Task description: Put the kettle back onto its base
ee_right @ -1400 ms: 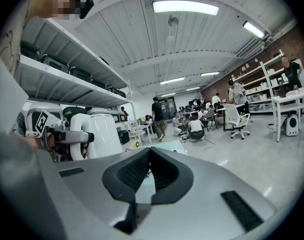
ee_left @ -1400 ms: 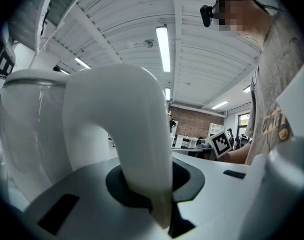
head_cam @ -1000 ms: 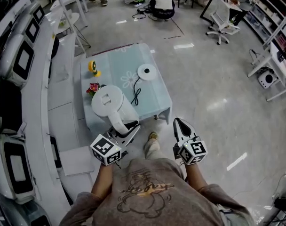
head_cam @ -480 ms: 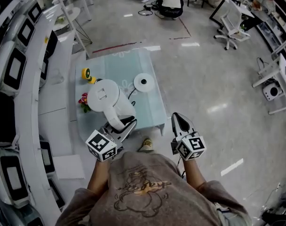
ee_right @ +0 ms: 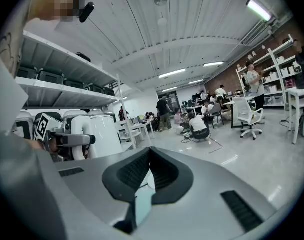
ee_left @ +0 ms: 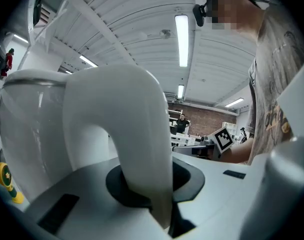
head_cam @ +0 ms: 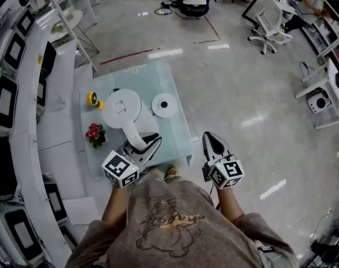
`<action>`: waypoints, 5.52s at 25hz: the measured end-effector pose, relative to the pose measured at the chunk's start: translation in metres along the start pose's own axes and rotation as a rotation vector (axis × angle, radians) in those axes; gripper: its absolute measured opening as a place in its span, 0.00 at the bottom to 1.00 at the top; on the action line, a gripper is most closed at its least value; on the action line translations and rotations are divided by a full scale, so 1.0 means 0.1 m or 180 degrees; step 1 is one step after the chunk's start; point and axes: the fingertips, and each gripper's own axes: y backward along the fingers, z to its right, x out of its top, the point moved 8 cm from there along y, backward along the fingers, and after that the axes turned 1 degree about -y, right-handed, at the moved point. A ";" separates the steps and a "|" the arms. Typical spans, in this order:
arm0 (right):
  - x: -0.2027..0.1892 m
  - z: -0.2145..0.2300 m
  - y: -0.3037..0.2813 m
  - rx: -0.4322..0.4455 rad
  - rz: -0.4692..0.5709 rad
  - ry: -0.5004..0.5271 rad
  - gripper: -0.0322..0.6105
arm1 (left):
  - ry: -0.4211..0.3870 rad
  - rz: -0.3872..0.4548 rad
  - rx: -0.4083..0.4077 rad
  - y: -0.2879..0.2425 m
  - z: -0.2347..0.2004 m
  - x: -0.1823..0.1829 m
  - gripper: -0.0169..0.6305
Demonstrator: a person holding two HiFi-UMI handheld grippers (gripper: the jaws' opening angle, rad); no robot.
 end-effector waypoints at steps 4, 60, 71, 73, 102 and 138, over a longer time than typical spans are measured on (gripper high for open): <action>-0.05 0.01 -0.14 -0.0125 0.0005 -0.0048 0.05 | 0.0015 -0.0001 -0.0109 -0.16 -0.27 -0.01 0.13; -0.70 0.34 0.18 -0.1282 -0.0443 -0.0204 0.05 | -0.0224 -0.0266 -0.0896 -1.96 -1.31 -1.19 0.13; -0.76 0.34 0.24 -0.1301 -0.0479 -0.0226 0.05 | -0.0541 -0.0377 -0.0930 -1.91 -1.23 -1.34 0.13; -0.77 0.34 0.24 -0.1300 -0.0484 -0.0231 0.05 | -0.0533 -0.0413 -0.0923 -1.89 -1.20 -1.37 0.13; -0.93 0.26 0.35 -0.1203 -0.0525 -0.0252 0.05 | -0.0775 -0.0447 -0.0732 -1.95 -0.95 -1.64 0.13; 0.36 -0.14 -0.68 0.0061 0.0120 0.0366 0.05 | -0.0149 0.0376 0.0949 0.33 -0.94 0.29 0.32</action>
